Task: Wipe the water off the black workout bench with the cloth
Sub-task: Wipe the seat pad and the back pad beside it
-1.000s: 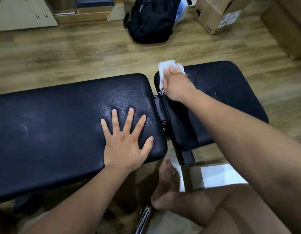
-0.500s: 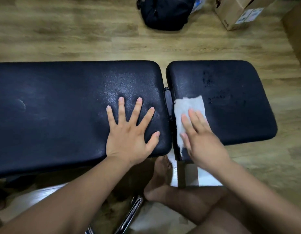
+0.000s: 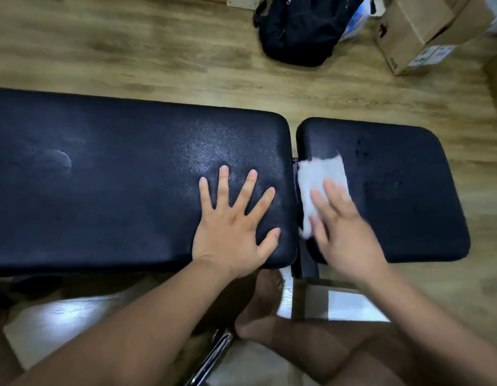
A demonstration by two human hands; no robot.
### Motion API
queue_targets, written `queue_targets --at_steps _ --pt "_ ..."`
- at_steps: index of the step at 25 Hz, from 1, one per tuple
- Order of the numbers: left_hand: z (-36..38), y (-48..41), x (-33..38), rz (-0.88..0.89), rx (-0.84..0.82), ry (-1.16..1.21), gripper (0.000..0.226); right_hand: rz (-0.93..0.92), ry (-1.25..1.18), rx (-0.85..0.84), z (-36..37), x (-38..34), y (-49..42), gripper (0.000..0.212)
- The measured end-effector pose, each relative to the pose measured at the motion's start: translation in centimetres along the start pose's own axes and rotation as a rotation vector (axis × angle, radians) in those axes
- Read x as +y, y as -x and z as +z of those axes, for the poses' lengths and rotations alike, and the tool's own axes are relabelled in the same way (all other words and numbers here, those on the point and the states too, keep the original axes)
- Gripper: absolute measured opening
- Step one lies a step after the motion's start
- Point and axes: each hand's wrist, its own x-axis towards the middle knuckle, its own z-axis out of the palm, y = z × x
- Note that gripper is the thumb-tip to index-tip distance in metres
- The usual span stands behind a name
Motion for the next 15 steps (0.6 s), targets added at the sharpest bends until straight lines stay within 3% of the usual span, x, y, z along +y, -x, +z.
queue_targets --at_steps 4,10,15 --pt "0.3 0.0 -0.1 0.008 0.012 0.031 0.074 -0.091 0.039 -0.113 0.6 0.4 6.7 0.052" --pt "0.3 -0.1 -0.3 0.023 0.034 0.086 0.074 -0.019 0.181 -0.054 -1.1 -0.2 -9.1 0.061" --pt "0.2 -0.2 -0.3 0.029 0.051 0.142 0.074 0.121 0.209 -0.065 -2.2 -2.5 -18.4 0.020"
